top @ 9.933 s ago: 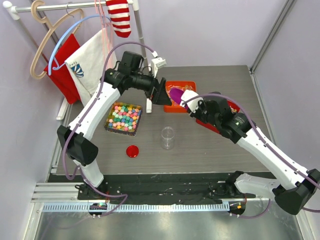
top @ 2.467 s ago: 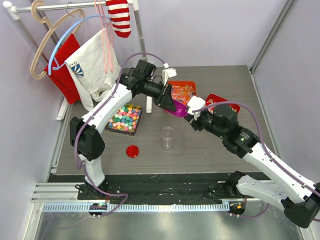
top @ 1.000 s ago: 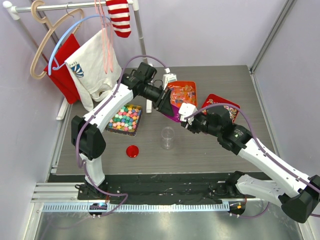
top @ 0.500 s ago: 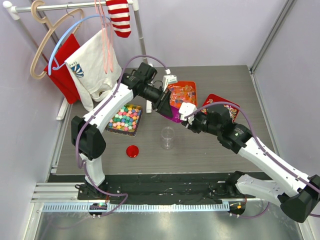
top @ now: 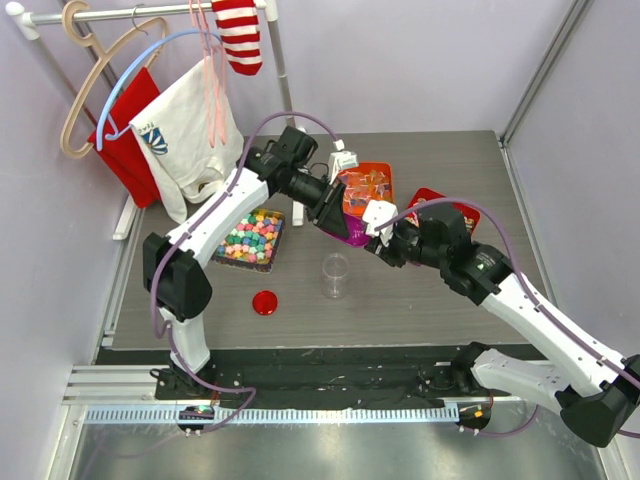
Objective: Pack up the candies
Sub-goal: Pick up the spatula from the center of the board.
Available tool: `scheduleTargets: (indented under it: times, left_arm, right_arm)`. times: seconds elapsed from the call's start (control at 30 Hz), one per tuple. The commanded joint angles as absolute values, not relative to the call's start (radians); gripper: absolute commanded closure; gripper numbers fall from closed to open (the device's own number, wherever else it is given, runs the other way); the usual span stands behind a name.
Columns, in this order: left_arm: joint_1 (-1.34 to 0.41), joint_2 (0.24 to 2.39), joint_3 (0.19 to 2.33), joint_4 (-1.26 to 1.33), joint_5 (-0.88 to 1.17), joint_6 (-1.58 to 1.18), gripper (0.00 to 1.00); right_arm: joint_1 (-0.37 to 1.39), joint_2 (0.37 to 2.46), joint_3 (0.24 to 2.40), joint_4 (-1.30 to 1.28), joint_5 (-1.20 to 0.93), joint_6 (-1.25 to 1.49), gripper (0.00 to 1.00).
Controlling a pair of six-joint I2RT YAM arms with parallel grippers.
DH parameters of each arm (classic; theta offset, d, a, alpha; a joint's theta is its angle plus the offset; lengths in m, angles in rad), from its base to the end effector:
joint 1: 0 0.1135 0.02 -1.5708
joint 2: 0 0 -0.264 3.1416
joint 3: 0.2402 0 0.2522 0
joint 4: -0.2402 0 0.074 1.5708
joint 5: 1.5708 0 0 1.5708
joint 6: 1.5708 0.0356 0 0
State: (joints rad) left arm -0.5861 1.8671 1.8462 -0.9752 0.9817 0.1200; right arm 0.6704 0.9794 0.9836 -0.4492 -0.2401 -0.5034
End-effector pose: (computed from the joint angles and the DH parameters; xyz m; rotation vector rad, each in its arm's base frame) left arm 0.3121 -0.2427 0.3421 1.2079 2.1608 -1.4385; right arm 0.1636 0.1405 0.3470 -1.2426 1.5917 0.3480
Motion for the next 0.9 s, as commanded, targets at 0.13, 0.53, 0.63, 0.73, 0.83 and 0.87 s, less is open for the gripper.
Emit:
scheduleTargets:
  times: [0.13,0.53,0.63,0.73,0.83,0.87]
  left_arm:
    - [-0.604,1.810,1.848,-0.948,0.968,0.110,0.70]
    - [-0.407,1.718,1.988,-0.934,0.945,0.046,0.14]
    - [-0.355,1.674,1.967,-0.931,0.946,0.046,0.10]
    - [-0.299,1.600,1.880,-0.910,0.896,0.051,0.06]
    - [-0.250,1.527,1.719,-0.862,0.792,0.098,0.00]
    - [-0.224,1.479,1.676,-0.839,0.710,0.098,0.00]
  right_arm:
    - [0.664,0.959,1.057,-0.336,-0.284,-0.465,0.99]
    - [0.663,0.946,0.983,-0.370,-0.215,-0.512,0.99]
    - [0.663,0.951,0.986,-0.388,-0.200,-0.518,0.99]
    - [0.661,0.950,0.994,-0.409,-0.175,-0.526,0.99]
    - [0.661,0.959,1.021,-0.452,-0.149,-0.540,0.99]
    - [0.661,0.960,1.031,-0.475,-0.141,-0.548,0.99]
